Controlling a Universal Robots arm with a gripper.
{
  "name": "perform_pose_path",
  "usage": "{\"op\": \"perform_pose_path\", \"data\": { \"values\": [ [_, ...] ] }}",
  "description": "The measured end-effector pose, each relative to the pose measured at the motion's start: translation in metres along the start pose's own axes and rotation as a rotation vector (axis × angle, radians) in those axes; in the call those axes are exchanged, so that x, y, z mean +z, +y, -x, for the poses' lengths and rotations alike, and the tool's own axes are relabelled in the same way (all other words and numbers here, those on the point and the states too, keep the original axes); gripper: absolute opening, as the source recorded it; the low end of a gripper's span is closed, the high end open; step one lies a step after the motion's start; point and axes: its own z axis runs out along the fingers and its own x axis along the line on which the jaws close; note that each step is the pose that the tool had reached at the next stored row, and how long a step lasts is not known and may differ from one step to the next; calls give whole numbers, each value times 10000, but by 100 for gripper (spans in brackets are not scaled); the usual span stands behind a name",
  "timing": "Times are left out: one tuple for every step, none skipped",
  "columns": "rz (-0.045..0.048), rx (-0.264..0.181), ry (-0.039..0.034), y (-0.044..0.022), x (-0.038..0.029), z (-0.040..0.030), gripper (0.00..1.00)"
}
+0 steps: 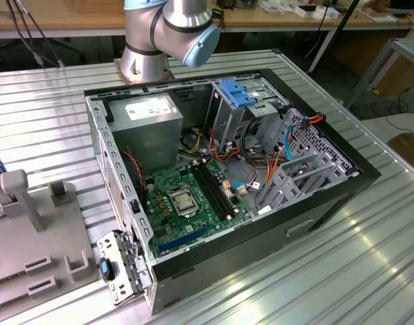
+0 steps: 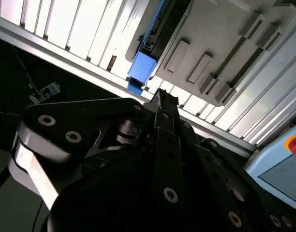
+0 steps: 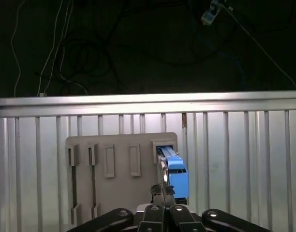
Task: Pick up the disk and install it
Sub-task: 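Pick up the disk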
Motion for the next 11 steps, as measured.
{"op": "perform_pose_path", "data": {
  "values": [
    [-2, 0, 4, -14, 13, 4, 11],
    [-3, 1, 5, -24, 29, 13, 11],
    [-3, 0, 6, -26, 44, 19, 11],
    [-2, 0, 8, -30, 57, 26, 11],
    [-1, -2, 8, -36, 75, 36, 11],
    [-3, -32, 8, -39, 80, 48, 11],
    [-2, -65, 9, -40, 81, 57, 11],
    [-2, -114, 9, -42, 82, 71, 17],
    [-1, -155, 10, -42, 83, 82, 24],
    [-1, -222, 11, -42, 86, 89, 24],
    [-3, -307, 11, -41, 92, 93, 30]
  ]
}}
